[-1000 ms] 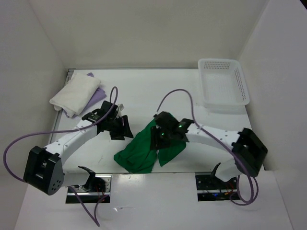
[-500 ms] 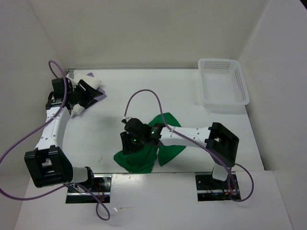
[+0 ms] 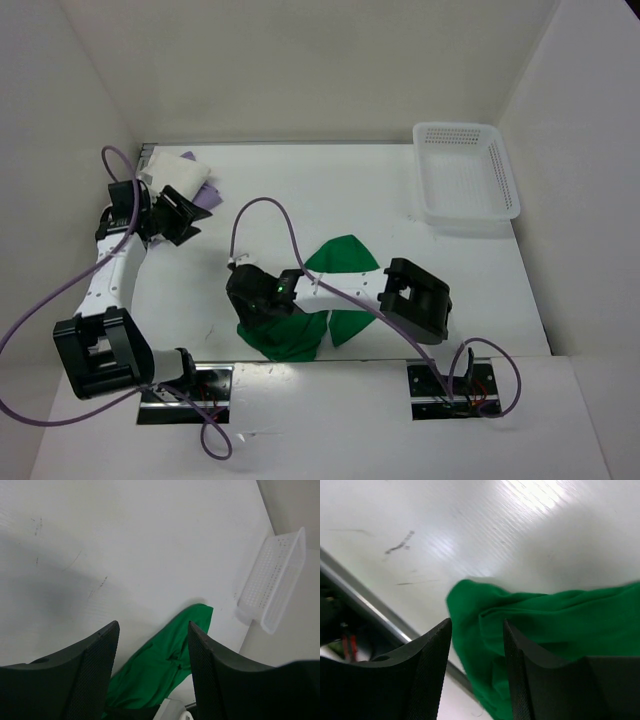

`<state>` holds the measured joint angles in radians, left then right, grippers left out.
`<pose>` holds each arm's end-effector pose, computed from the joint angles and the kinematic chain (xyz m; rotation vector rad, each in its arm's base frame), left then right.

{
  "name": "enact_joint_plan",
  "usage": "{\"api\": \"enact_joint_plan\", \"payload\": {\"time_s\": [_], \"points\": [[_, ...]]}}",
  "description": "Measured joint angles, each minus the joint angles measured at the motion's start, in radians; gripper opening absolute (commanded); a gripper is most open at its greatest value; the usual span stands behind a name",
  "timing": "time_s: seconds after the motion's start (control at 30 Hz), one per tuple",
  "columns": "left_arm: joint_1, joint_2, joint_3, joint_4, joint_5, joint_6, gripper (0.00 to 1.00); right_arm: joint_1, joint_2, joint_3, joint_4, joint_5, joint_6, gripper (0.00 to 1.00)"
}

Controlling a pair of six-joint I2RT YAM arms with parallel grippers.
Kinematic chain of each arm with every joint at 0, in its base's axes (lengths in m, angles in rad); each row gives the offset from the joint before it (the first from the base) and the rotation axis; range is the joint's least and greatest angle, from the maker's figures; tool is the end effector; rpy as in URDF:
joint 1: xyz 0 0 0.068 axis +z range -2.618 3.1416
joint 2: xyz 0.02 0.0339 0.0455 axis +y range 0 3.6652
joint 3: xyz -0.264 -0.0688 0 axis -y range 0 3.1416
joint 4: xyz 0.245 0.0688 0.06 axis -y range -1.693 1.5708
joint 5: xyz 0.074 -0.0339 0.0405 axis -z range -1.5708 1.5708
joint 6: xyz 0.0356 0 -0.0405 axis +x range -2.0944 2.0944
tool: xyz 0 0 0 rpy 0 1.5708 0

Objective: Fold and stack the t-shirts
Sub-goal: Flatten out the crumpled T-shirt at the center of the board.

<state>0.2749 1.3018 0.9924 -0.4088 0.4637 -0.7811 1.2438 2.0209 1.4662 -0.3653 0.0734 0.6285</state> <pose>0.2749 0.0610 0.2809 -0.9497 2.1198 -0.7906 0.1441 0.4169 0.1860 -0.7632 2.5091 0.6554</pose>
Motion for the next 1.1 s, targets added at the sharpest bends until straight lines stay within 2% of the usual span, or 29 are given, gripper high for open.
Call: {"api": "enact_joint_plan", "payload": {"time_s": [0.17,0.3,0.33,0.43,0.63,0.77,0.9,1.0,1.1], "points": [[0.005,-0.043,-0.004,-0.005,-0.005,0.016,0.65,0.007,0.031,0.015,-0.051,0.056,-0.002,0.46],[0.006,-0.051,-0.024,-0.004,-0.006,0.019,0.65,0.01,0.036,0.019,-0.065,0.092,-0.002,0.29],[0.006,-0.051,-0.032,-0.004,-0.006,0.019,0.65,0.01,0.036,0.02,-0.068,0.098,0.0,0.22],[0.006,-0.056,-0.057,-0.011,-0.005,0.024,0.65,0.011,0.037,0.02,-0.075,0.112,0.003,0.11],[0.006,-0.105,-0.105,-0.046,0.008,0.054,0.65,0.011,0.037,0.021,-0.077,0.143,0.005,0.0],[0.002,-0.176,-0.132,-0.085,0.015,0.079,0.65,0.011,0.035,0.021,-0.078,0.154,0.008,0.0],[-0.067,-0.191,-0.138,-0.111,0.021,0.105,0.65,0.003,-0.008,0.016,-0.092,0.169,0.014,0.0],[-0.179,-0.171,-0.14,-0.147,0.024,0.134,0.65,-0.028,-0.116,-0.006,-0.105,0.176,0.019,0.0],[-0.287,-0.154,-0.142,-0.19,0.007,0.156,0.65,-0.149,-0.303,-0.06,-0.117,0.172,0.024,0.0]]}}
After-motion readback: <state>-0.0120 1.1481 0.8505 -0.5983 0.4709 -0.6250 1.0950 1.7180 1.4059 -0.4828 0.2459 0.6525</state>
